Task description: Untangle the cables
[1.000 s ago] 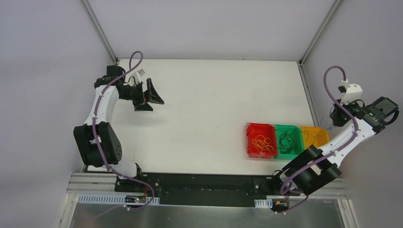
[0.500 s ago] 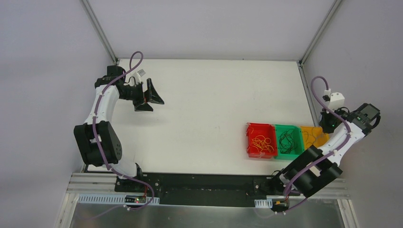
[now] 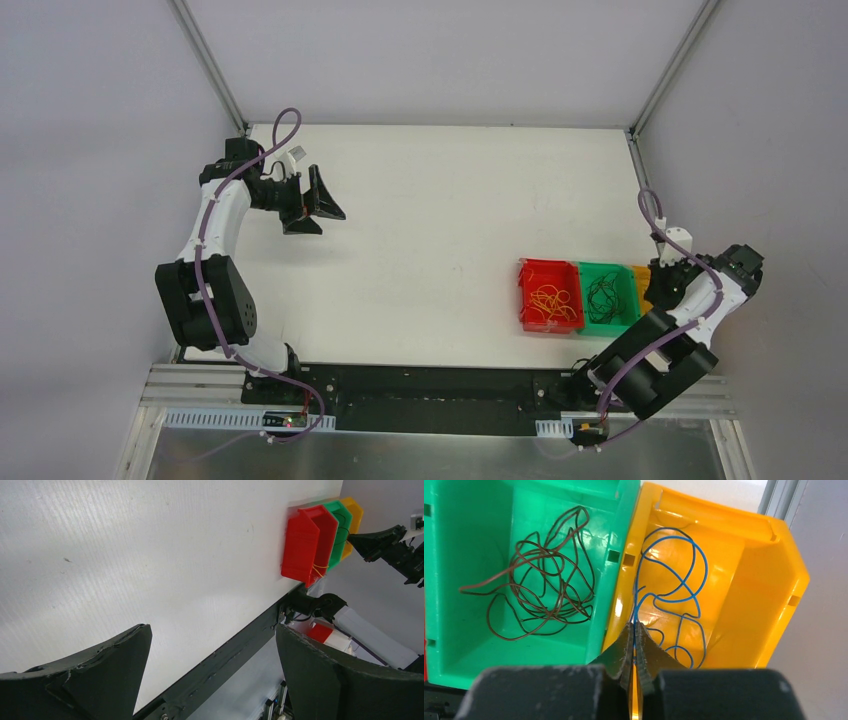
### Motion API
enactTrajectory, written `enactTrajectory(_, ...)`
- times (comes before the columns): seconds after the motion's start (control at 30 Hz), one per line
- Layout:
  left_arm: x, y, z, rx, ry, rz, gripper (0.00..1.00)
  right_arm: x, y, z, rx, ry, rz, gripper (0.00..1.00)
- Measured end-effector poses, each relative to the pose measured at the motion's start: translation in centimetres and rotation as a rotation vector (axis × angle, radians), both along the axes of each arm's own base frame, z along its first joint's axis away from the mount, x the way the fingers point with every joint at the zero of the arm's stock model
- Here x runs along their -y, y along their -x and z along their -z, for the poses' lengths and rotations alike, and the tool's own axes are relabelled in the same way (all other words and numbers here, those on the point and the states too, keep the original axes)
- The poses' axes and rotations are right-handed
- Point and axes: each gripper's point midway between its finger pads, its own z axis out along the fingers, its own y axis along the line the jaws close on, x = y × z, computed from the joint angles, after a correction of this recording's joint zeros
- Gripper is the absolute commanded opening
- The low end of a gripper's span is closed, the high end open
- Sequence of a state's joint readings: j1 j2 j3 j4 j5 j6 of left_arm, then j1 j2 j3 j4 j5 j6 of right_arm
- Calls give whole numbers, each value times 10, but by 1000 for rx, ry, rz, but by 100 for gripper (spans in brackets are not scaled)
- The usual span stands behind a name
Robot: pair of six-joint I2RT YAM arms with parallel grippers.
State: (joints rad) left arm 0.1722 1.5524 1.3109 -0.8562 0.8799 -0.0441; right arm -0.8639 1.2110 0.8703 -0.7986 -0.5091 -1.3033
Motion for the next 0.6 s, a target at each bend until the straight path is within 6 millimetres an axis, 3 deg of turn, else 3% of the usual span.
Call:
enactTrajectory(0.27,0,0,0,-3,0,0,100,12,4,10,-52,30,24,1)
enactTrajectory(0.43,0,0,0,-3,0,0,100,14,2,11,-65,45,30,35)
enactTrajectory(0.6,0,1,0,-3,0,0,100,8,3,7,-67,47,19,48)
